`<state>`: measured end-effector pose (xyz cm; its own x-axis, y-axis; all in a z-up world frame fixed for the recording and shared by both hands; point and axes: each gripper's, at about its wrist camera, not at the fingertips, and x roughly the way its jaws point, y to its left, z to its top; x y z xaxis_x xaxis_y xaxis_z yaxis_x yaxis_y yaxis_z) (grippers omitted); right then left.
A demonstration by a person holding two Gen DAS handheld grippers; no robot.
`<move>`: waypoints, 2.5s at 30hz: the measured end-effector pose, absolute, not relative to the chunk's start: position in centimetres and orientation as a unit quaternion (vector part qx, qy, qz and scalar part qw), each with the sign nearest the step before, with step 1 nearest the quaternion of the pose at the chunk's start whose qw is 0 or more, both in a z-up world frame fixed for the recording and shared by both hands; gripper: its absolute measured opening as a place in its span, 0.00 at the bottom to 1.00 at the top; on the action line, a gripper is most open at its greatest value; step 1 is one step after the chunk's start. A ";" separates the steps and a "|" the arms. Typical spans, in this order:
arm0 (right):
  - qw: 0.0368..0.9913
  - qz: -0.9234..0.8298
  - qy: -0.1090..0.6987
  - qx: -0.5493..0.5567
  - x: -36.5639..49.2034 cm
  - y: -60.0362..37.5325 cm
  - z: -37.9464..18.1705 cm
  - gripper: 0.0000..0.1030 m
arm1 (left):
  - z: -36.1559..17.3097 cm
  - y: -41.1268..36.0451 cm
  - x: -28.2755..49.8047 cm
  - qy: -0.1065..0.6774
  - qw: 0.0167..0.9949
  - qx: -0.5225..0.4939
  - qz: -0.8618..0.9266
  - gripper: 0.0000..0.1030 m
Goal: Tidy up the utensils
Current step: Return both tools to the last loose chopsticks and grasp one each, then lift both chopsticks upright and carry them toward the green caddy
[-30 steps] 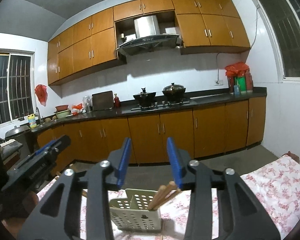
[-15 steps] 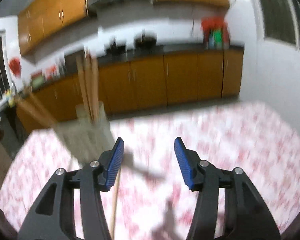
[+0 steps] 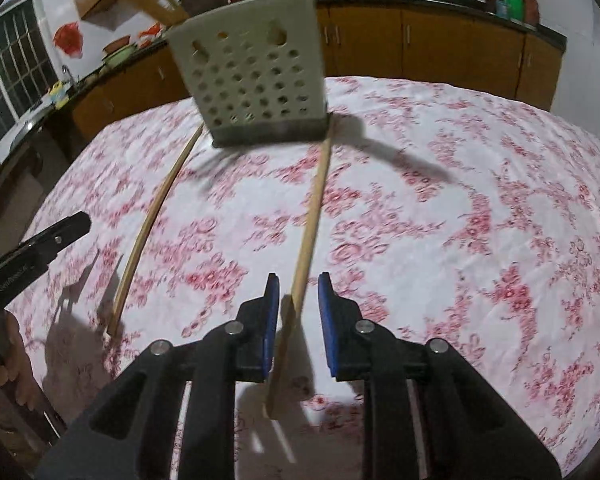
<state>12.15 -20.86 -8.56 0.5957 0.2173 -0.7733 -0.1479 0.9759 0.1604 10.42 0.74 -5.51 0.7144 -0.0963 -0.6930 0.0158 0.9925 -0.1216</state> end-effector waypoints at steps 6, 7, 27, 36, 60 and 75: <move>0.892 0.093 0.442 0.026 12.5 -20.7 -9.0 0.20 | -6.2 -0.4 10.9 0.389 0.919 -0.046 -0.041 0.39; 0.892 0.092 0.442 0.025 12.6 -20.7 -9.0 0.20 | -6.3 -0.5 11.0 0.392 0.918 -0.045 -0.042 0.39; 0.896 0.027 0.441 0.045 14.8 -24.2 -9.1 0.08 | -8.5 -3.9 13.3 0.442 0.895 -0.001 -0.057 0.25; 0.896 0.028 0.442 0.045 14.7 -24.0 -9.2 0.08 | -8.5 -3.6 13.6 0.444 0.895 -0.005 -0.051 0.25; 0.896 0.020 0.442 0.035 15.7 -24.6 -9.3 0.08 | -8.4 -1.2 15.7 0.452 0.891 -0.019 -0.029 0.07; 0.907 -0.019 0.421 0.020 17.9 -26.1 -9.6 0.08 | -8.5 0.1 17.3 0.431 0.902 -0.007 -0.029 0.08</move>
<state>17.87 -26.13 -9.64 0.6455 -0.0172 -0.7636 0.0513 0.9985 0.0208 17.33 0.13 -8.52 0.6270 -0.0579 -0.7769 0.0454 0.9983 -0.0378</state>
